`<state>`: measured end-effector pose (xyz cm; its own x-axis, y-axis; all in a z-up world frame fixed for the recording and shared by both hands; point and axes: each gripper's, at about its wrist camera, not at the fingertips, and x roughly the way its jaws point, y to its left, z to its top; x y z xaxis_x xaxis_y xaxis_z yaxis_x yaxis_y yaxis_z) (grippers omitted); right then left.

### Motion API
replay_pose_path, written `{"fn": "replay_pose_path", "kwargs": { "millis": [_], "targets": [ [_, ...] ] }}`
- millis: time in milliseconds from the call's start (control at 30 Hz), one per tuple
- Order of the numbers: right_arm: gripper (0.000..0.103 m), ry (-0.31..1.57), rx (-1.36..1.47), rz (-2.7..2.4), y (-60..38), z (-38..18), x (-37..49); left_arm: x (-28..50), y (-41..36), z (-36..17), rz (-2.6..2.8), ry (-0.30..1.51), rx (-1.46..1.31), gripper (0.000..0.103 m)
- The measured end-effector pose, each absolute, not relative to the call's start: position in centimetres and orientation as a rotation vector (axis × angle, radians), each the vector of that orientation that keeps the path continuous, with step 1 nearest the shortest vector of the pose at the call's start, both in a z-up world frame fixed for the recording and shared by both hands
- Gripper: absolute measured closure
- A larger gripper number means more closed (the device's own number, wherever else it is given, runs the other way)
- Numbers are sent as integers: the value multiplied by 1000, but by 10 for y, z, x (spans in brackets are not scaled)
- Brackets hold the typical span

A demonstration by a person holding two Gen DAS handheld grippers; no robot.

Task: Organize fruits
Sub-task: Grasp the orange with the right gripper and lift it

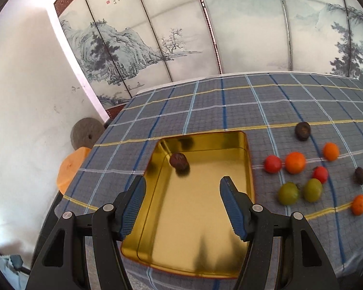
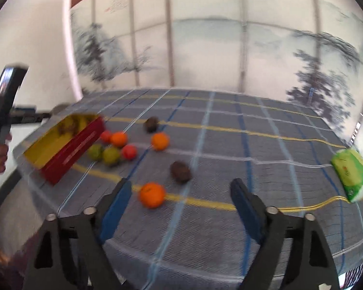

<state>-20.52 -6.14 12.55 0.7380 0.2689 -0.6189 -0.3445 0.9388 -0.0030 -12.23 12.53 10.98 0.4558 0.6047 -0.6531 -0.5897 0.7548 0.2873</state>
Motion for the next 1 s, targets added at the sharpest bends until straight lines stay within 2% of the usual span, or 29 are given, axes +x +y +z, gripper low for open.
{"fn": "replay_pose_path", "kwargs": {
  "millis": [33, 67, 233, 1000],
  "targets": [
    [45, 681, -125, 350, -57, 121, -204, -123, 121, 110, 738, 813, 30, 39],
    [48, 705, -124, 363, -53, 116, -202, -124, 119, 110, 737, 811, 34, 39],
    [57, 767, -129, 417, -36, 99, -203, -130, 112, 110, 726, 807, 45, 39],
    [58, 891, -108, 403, -21, 72, -171, -158, 103, 99, 671, 827, -5, 38]
  ]
}}
